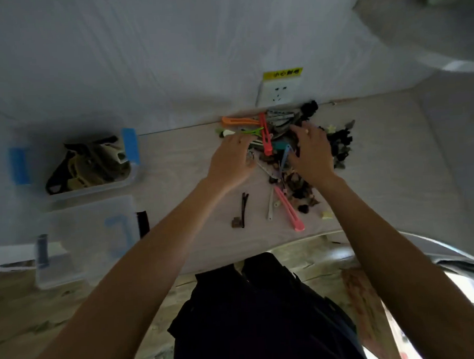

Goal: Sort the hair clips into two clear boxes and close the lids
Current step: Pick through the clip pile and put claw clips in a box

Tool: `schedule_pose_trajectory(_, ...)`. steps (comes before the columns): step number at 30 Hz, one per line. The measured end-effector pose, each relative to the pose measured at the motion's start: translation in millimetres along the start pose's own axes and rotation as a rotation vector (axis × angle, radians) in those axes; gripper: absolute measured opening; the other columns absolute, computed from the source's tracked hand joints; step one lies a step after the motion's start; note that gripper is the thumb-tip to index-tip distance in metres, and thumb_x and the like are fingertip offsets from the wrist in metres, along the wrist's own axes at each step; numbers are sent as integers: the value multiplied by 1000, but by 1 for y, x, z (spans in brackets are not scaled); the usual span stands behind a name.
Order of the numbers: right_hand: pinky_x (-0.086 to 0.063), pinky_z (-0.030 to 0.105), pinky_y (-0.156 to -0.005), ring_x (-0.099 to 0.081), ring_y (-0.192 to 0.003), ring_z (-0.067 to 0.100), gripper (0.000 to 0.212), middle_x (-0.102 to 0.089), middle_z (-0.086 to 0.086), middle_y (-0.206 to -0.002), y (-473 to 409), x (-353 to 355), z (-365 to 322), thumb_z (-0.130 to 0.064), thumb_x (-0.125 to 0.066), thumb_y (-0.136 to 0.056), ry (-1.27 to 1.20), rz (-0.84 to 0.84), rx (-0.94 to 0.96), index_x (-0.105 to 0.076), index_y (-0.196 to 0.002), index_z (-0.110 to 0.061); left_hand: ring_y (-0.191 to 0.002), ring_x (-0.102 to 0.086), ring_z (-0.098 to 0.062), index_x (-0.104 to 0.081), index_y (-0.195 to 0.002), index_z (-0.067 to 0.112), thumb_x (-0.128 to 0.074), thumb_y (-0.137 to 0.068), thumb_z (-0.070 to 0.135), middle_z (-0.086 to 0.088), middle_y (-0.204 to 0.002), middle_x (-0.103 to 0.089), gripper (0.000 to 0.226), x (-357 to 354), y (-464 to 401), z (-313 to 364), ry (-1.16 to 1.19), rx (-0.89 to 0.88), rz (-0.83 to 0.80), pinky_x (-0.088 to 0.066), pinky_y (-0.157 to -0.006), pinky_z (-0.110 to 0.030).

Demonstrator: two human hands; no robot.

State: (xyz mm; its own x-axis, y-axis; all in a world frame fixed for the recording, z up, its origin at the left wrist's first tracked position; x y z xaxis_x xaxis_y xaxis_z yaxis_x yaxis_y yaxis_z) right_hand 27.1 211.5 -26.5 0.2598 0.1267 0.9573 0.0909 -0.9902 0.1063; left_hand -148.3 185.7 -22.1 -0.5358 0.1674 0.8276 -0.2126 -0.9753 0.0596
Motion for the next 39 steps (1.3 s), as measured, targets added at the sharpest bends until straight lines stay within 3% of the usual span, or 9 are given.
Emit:
schedule_pose_trajectory(2,-20,43,-116,-21,-141,34,60,-24,16,-152,-9,-11,17,-27,-52,-92,-26,-104,-8,-27,-144,-12,-127,-40,-25,-44,-133,17,-57,-87,26,-7,-136,-47,48,-17,-19,9,-31,-20,-2,-42,-98,-37)
schedule_pose_trajectory(5,-22,37,-114,-24,-141,31,63,-24,17,-152,-7,-20,26,-17,-58,-88,-225,-203,55,-30,-143,-7,-131,-37,-24,-41,-136,13,-55,-88,26,-7,-141,-43,52,-38,-44,29,-54,-89,-41,-34,-107,-36)
schedule_pose_trajectory(11,-35,31,-102,-47,-124,34,45,-47,22,-135,6,-13,42,7,-57,-79,-291,-72,230,-55,-123,-2,-135,-29,-32,-27,-143,10,-42,-96,30,-13,-143,-39,53,-72,-85,43,-269,-81,-122,-28,-110,-41)
schedule_pose_trajectory(15,-47,34,-85,-55,-103,33,33,-53,20,-116,2,-7,54,0,-57,-82,-264,-29,227,-58,-115,-3,-131,-32,-36,-35,-139,11,-40,-97,33,-15,-137,-45,47,-80,-96,51,-397,-110,-203,-26,-110,-45)
schedule_pose_trajectory(21,-45,36,-86,-52,-111,33,34,-52,18,-124,11,-1,87,-19,-61,-86,-229,-38,112,-56,-115,-2,-110,-51,-33,-57,-118,5,-43,-97,19,-16,-120,-55,30,-63,-82,41,-184,-47,-91,-44,-86,-40)
schedule_pose_trajectory(27,-37,51,-99,-33,-130,41,51,-40,19,-139,39,4,97,-41,-68,-75,-69,21,32,-56,-119,-17,-102,-58,-36,-46,-130,8,-46,-94,13,-16,-134,-46,36,-33,-58,10,-104,155,15,-51,-82,-43)
schedule_pose_trajectory(32,-36,51,-103,-27,-136,36,59,-27,16,-149,44,-18,89,-27,-69,-80,-139,-103,-6,-43,-133,-22,-113,-52,-35,-24,-144,32,-44,-86,-7,-17,-142,-38,73,-26,-52,20,66,169,-69,-51,-86,-47)
schedule_pose_trajectory(36,-38,46,-105,-33,-133,36,51,-33,19,-146,38,-23,81,-15,-65,-84,-292,-140,66,-48,-131,-13,-117,-48,-32,-49,-131,18,-43,-84,-6,-16,-135,-38,53,-26,-44,40,88,114,-92,-45,-93,-35)
schedule_pose_trajectory(39,-46,35,-95,-44,-125,31,33,-44,17,-138,36,-2,80,-16,-62,-86,-393,-15,93,-59,-118,-10,-104,-49,-17,-49,-123,13,-55,-86,11,-11,-132,-38,38,-27,-35,48,121,163,-27,-37,-79,-22)
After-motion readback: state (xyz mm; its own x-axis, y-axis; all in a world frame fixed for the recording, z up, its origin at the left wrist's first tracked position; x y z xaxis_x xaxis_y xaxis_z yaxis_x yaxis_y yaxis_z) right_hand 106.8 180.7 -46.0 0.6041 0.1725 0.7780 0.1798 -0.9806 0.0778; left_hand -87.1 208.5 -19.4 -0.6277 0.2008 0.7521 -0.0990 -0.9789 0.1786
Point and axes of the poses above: each hand's wrist, its own y-axis away from the middle knuckle, its own x-axis out of the back of the hand, z = x × y, the point moved 7 cm from there along -y, towards the middle knuckle
